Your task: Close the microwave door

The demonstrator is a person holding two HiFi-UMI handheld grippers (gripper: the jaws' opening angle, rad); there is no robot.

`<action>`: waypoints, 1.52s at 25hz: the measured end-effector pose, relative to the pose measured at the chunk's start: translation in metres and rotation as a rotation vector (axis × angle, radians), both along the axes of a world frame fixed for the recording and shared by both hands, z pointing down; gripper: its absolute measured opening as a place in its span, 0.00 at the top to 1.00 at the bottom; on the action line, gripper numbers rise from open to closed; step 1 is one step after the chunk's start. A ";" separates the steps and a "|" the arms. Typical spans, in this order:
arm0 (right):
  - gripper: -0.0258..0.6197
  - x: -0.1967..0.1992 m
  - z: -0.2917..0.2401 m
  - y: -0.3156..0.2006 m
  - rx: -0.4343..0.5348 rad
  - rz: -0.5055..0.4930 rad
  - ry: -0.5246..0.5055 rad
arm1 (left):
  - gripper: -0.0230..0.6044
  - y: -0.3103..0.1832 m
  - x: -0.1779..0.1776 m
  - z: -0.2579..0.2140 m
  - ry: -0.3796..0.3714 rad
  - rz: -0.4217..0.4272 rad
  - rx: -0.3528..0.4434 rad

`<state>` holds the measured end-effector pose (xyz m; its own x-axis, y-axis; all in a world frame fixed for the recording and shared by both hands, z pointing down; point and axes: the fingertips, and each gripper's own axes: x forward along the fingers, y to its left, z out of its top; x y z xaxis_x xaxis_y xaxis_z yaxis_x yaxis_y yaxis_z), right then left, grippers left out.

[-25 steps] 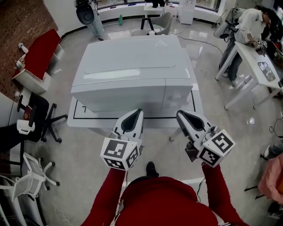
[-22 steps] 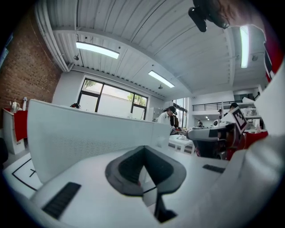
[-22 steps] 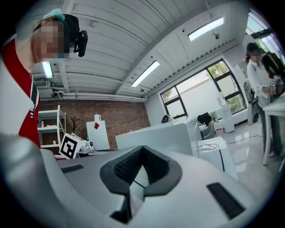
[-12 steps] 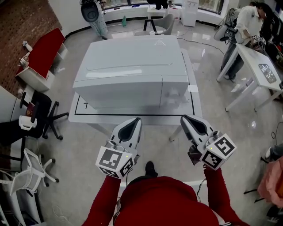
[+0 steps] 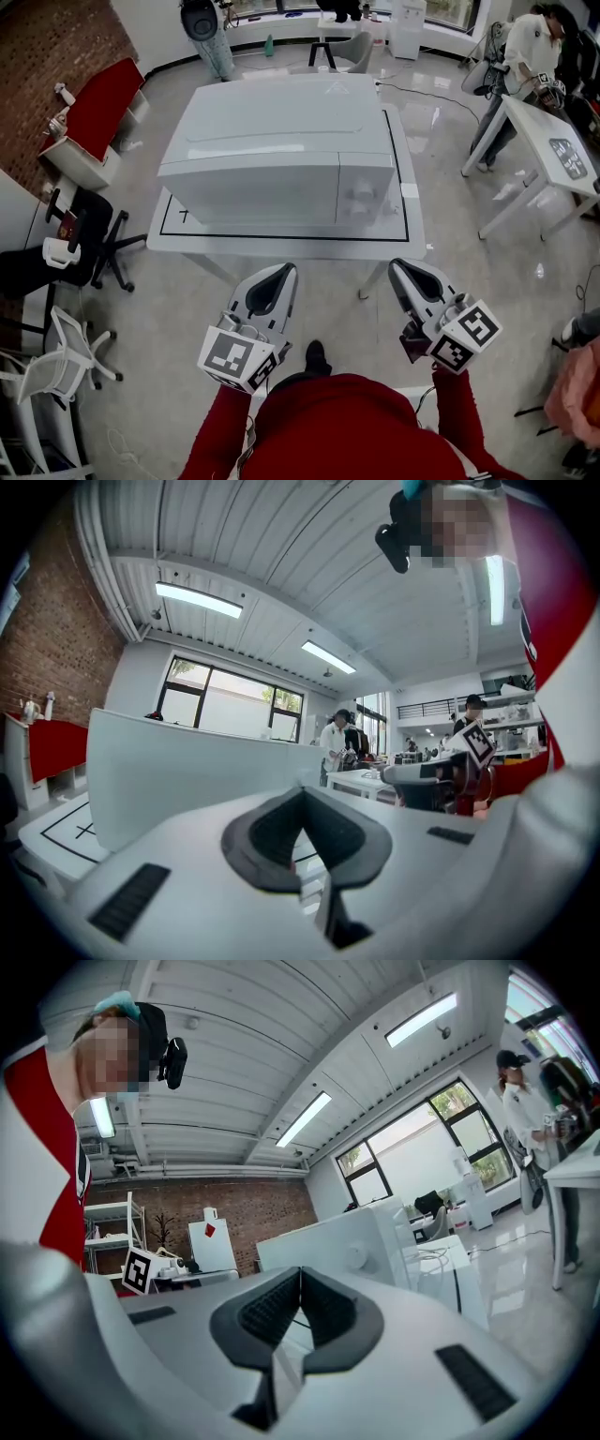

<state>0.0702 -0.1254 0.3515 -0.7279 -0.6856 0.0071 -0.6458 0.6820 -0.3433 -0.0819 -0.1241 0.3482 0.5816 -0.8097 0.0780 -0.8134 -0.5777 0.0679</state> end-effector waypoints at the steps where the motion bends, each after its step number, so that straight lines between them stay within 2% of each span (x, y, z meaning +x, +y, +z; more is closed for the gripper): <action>1: 0.94 0.003 0.001 0.003 -0.005 0.006 -0.003 | 0.95 0.003 0.000 0.001 -0.011 0.001 -0.006; 4: 0.94 0.011 0.003 0.010 -0.012 0.031 -0.009 | 0.95 0.013 0.002 0.003 -0.036 0.005 -0.011; 7: 0.94 0.017 0.003 0.018 -0.004 0.050 0.006 | 0.95 0.020 0.004 0.001 -0.027 0.009 0.012; 12: 0.94 0.023 0.002 0.029 0.013 0.074 0.034 | 0.95 0.030 0.006 0.000 -0.014 -0.003 0.003; 16: 0.94 0.026 -0.004 0.034 0.009 0.108 -0.010 | 0.95 0.035 0.005 0.002 -0.016 -0.010 -0.001; 21: 0.94 0.033 0.003 0.042 -0.017 0.144 -0.007 | 0.95 0.038 0.003 0.003 -0.017 -0.019 -0.005; 27: 0.94 0.038 0.022 0.047 -0.033 0.163 0.094 | 0.95 0.038 0.002 0.004 -0.011 -0.021 -0.011; 38: 0.94 0.035 0.028 0.045 -0.020 0.203 0.156 | 0.95 0.034 -0.009 0.005 -0.006 -0.033 -0.013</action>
<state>0.1055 -0.0800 0.3799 -0.5643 -0.8163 0.1234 -0.8150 0.5270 -0.2410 -0.0905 -0.0900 0.3530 0.5545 -0.8271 0.0919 -0.8321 -0.5500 0.0706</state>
